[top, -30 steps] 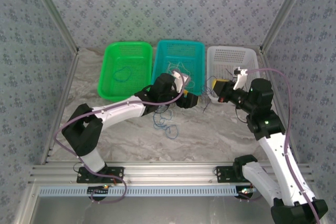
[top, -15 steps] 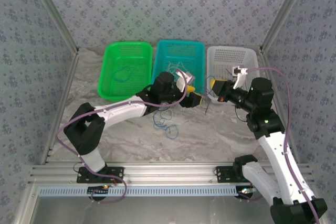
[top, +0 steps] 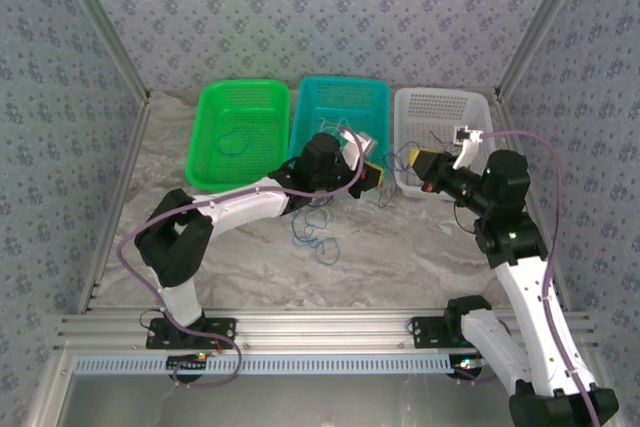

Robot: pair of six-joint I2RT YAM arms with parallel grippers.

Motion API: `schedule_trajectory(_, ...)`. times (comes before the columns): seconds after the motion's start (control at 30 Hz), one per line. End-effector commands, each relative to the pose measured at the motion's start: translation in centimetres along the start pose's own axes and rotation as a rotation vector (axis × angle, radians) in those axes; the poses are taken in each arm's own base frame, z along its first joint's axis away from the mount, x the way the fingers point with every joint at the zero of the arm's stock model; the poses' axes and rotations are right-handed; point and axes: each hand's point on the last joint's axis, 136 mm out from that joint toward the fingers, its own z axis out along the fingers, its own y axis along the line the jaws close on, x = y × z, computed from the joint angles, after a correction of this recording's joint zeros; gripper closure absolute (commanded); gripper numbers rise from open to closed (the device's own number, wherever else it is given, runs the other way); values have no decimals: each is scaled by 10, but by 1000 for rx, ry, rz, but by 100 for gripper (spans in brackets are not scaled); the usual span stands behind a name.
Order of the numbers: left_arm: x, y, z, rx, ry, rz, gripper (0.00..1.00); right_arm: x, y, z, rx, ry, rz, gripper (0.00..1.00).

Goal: Untangle the cables

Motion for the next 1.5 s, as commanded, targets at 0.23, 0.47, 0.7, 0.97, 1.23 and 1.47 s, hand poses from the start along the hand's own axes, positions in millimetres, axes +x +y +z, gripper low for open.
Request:
schedule_trajectory(0.23,59,98,-33,-439,161,-270,100,-27,-30,-41,299,-115,-205,100)
schedule_trajectory(0.47,55,124,-62,-544,103,-384,100,-22,-49,-55,407,-144,-245,100)
schedule_trajectory(0.7,24,127,-93,-596,-1,-365,100,-7,-59,-54,421,-62,-281,100)
schedule_trajectory(0.97,-14,138,-157,-663,-137,-351,100,-12,-79,-69,527,-126,-224,100)
schedule_trajectory(1.23,16,155,-184,-762,-125,-423,100,-34,-110,-98,707,-350,-127,100)
schedule_trajectory(1.47,23,167,-215,-844,-139,-424,100,-45,-122,-104,713,-435,-62,100)
